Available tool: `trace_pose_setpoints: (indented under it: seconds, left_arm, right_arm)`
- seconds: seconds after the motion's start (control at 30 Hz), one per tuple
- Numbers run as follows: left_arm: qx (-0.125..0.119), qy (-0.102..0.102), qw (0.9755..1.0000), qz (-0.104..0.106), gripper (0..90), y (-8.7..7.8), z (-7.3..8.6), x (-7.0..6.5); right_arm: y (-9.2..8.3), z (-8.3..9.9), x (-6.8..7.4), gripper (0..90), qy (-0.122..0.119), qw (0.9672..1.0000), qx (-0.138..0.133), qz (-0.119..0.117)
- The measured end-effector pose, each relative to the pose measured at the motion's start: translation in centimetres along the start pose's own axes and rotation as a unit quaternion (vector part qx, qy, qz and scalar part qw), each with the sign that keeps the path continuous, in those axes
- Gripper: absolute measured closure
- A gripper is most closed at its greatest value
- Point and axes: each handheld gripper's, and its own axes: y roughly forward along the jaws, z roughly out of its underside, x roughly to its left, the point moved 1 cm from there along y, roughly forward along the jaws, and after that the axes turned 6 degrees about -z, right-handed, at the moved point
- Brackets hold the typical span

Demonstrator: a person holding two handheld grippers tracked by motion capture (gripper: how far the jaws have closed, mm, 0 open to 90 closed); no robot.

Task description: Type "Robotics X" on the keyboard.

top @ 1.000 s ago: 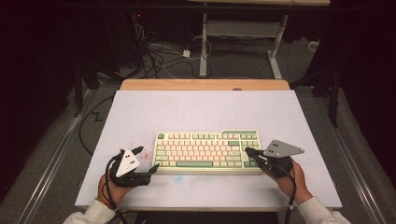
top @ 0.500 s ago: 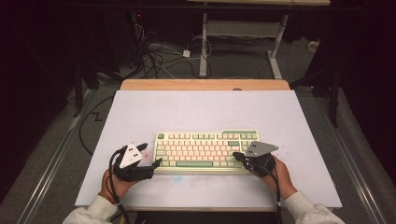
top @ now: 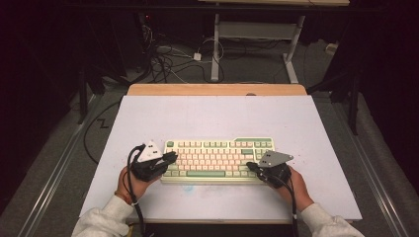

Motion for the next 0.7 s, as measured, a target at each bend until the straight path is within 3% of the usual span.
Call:
trace_pose_setpoints:
  seconds: [0.1,0.4,0.7]
  left_arm:
    - [0.010,0.012,0.9999,0.005,87.5,0.7,-0.6,-0.3]
    - [0.047,0.047,0.9975,0.024,87.4,3.8,-2.9,-1.4]
    - [0.064,0.045,0.9968,0.020,87.4,5.6,-3.6,-1.5]
  right_arm:
    - [0.0,0.0,0.0,90.0,0.002,1.0000,0.000,0.000]
    - [0.0,0.1,0.1,90.0,0.002,1.0000,-0.003,0.003]
    - [0.0,0.1,0.2,90.0,0.002,1.0000,-0.002,0.004]
